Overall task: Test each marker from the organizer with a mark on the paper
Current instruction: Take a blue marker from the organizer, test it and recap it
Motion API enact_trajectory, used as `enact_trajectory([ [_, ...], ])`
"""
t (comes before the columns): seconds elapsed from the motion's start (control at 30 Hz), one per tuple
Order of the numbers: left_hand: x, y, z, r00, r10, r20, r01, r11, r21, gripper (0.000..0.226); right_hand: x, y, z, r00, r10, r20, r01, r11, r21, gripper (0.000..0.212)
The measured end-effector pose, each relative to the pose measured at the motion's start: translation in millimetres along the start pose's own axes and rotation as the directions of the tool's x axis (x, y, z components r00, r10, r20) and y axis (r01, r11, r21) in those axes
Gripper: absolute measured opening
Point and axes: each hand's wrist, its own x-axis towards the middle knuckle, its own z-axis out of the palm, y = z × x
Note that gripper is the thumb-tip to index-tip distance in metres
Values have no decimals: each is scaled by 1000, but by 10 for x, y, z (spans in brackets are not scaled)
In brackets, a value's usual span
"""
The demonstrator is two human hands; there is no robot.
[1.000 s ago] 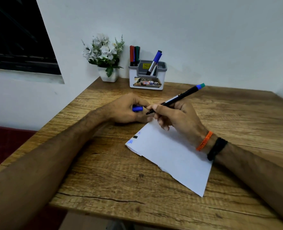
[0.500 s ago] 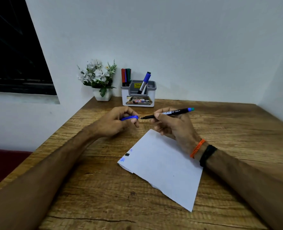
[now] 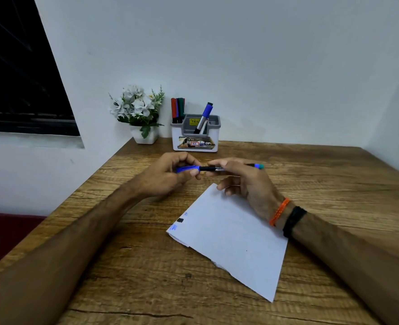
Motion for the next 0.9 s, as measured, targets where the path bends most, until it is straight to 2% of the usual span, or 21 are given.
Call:
enact_trajectory([
  [0.1, 3, 6, -19, 999, 36, -32, -36, 999, 4, 14, 7, -21, -5, 999, 24, 23, -25, 999, 31, 29],
  [0.2, 2, 24, -18, 996, 64, -69, -65, 998, -16, 15, 20, -13, 18, 999, 1, -35, -1, 1000, -2, 18],
  [0.33, 13, 20, -16, 996, 16, -91, -17, 1000, -8, 12, 13, 13, 17, 998, -43, -53, 40, 998, -57, 10],
  [0.53, 8, 33, 27, 998, 18, -59, -21, 999, -47, 6, 0, 53, 29, 996, -80, -46, 79, 997, -22, 16],
  [0.73, -11, 42, 68, 1000, -2, -28, 1, 999, -37, 11, -6, 82, 41, 994, -97, -41, 99, 994, 38, 14],
  [0.9, 0, 62, 91, 999, 3, -39, -4, 1000, -12, 11, 8, 95, 29, 990, -136, -43, 136, 991, 5, 9],
])
